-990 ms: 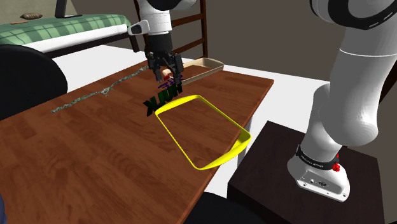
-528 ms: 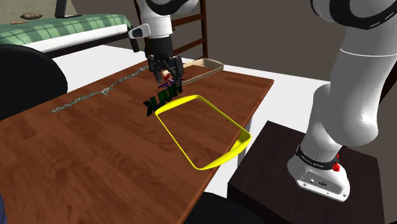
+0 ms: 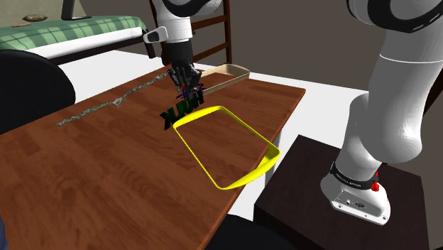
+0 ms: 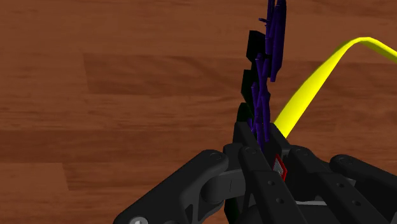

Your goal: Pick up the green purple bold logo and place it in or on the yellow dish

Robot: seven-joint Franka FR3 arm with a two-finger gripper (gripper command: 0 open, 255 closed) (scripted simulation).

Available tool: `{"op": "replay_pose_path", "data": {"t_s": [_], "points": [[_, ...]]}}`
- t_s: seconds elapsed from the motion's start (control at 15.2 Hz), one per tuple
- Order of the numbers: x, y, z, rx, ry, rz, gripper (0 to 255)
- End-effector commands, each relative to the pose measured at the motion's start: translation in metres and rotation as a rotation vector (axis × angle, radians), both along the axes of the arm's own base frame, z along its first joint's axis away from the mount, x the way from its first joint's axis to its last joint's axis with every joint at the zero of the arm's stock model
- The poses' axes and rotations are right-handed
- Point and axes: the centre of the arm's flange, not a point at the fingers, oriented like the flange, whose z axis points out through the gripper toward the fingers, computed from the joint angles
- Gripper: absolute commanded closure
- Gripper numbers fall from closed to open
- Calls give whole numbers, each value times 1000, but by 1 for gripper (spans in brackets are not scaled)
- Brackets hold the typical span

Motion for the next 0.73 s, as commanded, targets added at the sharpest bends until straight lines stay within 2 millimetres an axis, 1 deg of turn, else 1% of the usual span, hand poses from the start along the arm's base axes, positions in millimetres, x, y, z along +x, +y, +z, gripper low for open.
{"op": "replay_pose_path", "data": {"t_s": [0.0,0.13,0.66], "points": [[0,0,0,0,0,0,255],[0,0,0,0,0,0,255],[0,0,42,0,0,0,255]]}}
